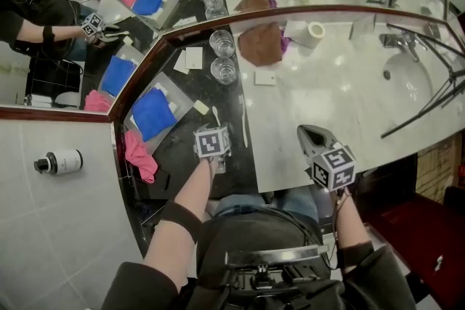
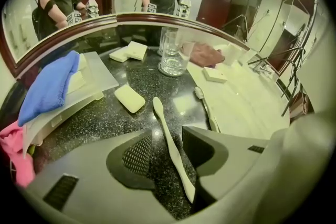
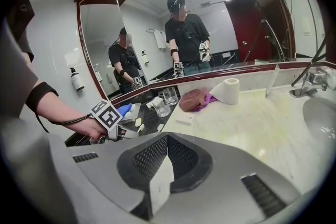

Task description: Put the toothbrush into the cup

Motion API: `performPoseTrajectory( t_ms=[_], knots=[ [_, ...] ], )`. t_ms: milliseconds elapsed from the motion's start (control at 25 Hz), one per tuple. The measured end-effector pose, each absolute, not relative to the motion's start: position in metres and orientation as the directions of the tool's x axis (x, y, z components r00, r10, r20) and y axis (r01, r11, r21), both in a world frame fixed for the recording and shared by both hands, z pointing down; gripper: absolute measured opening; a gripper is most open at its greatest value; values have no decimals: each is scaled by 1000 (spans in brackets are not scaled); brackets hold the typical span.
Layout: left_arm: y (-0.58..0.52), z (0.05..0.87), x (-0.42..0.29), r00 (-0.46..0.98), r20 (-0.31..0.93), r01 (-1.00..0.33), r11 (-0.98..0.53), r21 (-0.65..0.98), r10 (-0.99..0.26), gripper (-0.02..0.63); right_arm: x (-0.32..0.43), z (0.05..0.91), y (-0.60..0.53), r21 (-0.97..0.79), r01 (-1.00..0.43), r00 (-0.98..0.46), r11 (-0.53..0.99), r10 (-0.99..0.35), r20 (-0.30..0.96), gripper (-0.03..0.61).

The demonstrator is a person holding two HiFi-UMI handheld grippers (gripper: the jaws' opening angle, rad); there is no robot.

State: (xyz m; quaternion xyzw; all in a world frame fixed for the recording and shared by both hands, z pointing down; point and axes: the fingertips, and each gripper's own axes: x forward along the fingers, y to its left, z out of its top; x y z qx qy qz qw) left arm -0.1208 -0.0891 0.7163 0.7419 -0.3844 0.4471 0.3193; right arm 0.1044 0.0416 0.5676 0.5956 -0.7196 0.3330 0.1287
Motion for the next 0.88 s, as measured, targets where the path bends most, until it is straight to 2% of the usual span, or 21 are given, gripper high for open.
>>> performPoseTrajectory(
  t_ms=[120,200,280,360,560,880],
  knots=[
    [-87,718,-114,311,909,-850,-510,135,-278,179,106,571,44,-326,-943,-256,66,-768,587,17],
    [-88,719,-115,299,909,-853,-507,119,-289,135,110,574,46,-322,-945,-250,61,-767,590,17],
    [-90,719,-119,274,913,-861,-501,93,-302,63,113,574,47,-321,-945,-247,58,-768,591,17],
    [-90,719,-122,253,917,-864,-499,70,-308,37,114,575,48,-322,-945,-247,55,-767,592,17],
    [-92,716,-125,239,915,-858,-512,42,-326,29,113,578,48,-331,-942,-257,59,-762,594,17],
    [-94,703,-121,293,887,-855,-513,76,-358,28,107,582,49,-341,-937,-276,72,-752,599,17]
  ],
)
